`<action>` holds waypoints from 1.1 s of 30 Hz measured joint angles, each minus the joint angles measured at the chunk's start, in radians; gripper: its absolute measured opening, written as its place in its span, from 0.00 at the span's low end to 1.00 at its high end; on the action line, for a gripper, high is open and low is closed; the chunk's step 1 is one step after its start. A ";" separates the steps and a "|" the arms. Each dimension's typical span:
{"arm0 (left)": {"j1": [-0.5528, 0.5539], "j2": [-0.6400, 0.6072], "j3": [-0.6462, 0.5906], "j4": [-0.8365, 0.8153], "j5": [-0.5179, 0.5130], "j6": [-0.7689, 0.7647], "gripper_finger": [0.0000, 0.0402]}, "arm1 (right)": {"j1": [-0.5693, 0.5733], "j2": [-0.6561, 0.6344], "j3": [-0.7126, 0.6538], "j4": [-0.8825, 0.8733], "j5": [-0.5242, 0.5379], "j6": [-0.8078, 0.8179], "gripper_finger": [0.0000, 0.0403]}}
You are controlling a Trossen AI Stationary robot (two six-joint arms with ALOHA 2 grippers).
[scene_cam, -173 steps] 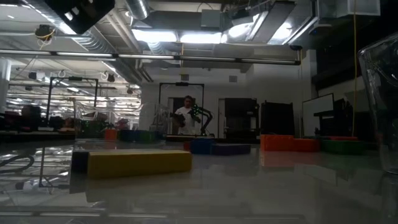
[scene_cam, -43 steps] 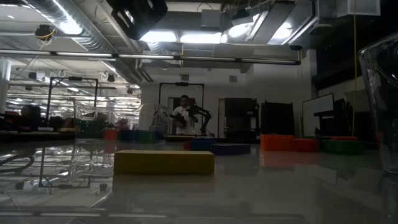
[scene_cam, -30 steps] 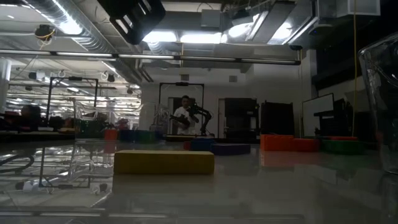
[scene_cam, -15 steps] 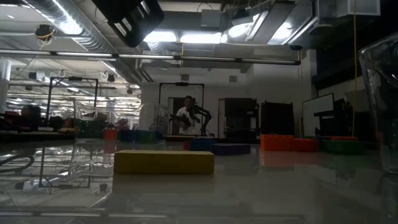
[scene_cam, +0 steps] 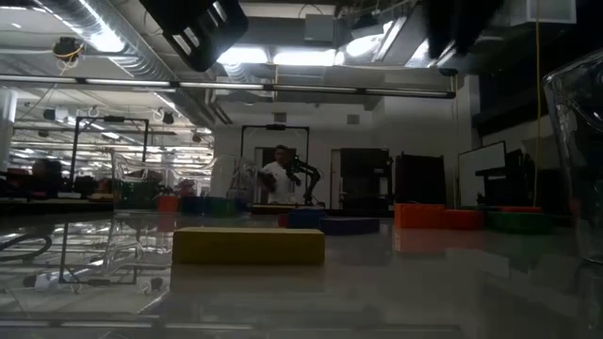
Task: Sort blocks by size
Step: Put the rectangular orange game piece into the bottom transparent bin
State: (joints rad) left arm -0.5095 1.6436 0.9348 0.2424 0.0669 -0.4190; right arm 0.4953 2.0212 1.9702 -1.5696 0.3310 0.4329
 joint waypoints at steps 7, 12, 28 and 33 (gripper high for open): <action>-0.009 -0.086 -0.001 -0.119 -0.023 0.040 0.46 | -0.238 0.000 -0.114 0.000 -0.026 -0.131 0.55; -0.058 -0.255 -0.001 -0.318 -0.174 0.161 0.46 | -0.368 0.000 -0.240 0.057 -0.088 -0.247 0.55; -0.127 -0.901 -0.239 -0.633 -0.569 0.216 0.46 | -0.584 0.001 -0.403 0.331 -0.236 -0.441 0.55; -0.127 -1.078 -0.386 -0.611 -0.573 0.133 0.46 | -0.581 0.000 -0.451 0.377 -0.242 -0.479 0.55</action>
State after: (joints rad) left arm -0.6365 0.5656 0.5493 -0.3682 -0.5057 -0.2858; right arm -0.0856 2.0216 1.5191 -1.1929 0.0894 -0.0464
